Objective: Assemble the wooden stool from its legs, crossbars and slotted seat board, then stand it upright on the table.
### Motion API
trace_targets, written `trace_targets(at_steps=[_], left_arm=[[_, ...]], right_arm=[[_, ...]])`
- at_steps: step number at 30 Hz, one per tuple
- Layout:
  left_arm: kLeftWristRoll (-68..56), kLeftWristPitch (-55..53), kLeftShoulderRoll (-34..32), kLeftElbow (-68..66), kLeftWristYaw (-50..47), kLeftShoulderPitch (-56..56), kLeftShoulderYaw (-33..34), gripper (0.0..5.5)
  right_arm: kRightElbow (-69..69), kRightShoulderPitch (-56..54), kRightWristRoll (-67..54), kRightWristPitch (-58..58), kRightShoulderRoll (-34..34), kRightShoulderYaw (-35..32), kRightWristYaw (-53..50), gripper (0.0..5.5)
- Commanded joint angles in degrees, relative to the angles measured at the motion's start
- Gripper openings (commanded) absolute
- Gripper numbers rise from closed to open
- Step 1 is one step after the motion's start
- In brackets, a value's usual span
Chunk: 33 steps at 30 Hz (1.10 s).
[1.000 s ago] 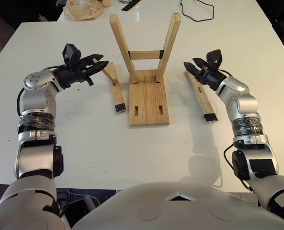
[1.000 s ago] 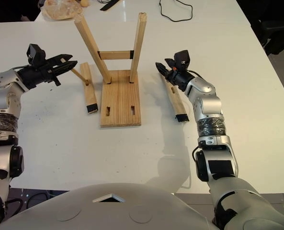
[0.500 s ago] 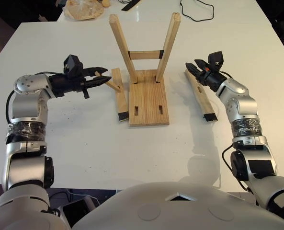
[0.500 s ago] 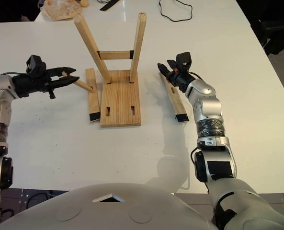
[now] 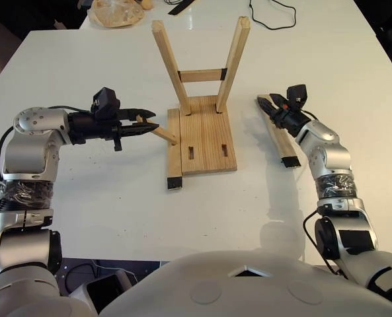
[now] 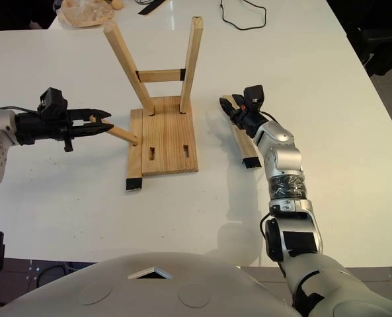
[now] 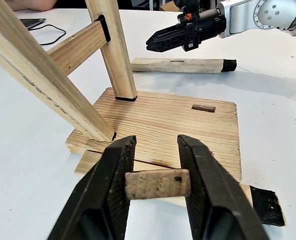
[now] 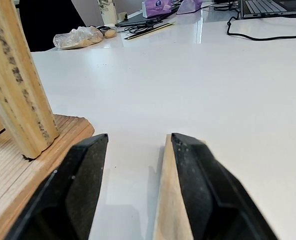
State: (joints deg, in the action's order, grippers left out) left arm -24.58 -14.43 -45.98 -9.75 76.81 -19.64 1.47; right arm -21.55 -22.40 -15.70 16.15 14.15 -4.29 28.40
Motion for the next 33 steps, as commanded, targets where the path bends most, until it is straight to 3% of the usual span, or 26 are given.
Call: trace_targets(at_steps=[1, 8, 18, 33], left_arm=[[1.96, 1.05, 0.17, -2.86, 1.43, -3.22, -1.73, 1.32], [4.39, 3.14, -0.46, -6.61, 5.37, -8.01, -4.59, 1.32], [9.95, -2.60, -2.88, -6.51, 7.28, -12.99, -10.21, 1.32], [19.61, 2.64, -1.15, -17.17, 14.42, -25.16, -20.49, 1.32]], right_arm=[[0.22, -0.33, -0.08, 0.86, -0.01, -0.44, -0.26, 2.34], [-0.76, -0.82, 0.18, 0.27, -0.43, -0.56, -0.39, 2.34], [0.20, 1.22, -0.07, -0.27, -2.13, -0.92, -2.21, 2.34], [1.04, 4.00, -0.26, -1.41, -5.72, -1.48, -5.23, 2.34]])
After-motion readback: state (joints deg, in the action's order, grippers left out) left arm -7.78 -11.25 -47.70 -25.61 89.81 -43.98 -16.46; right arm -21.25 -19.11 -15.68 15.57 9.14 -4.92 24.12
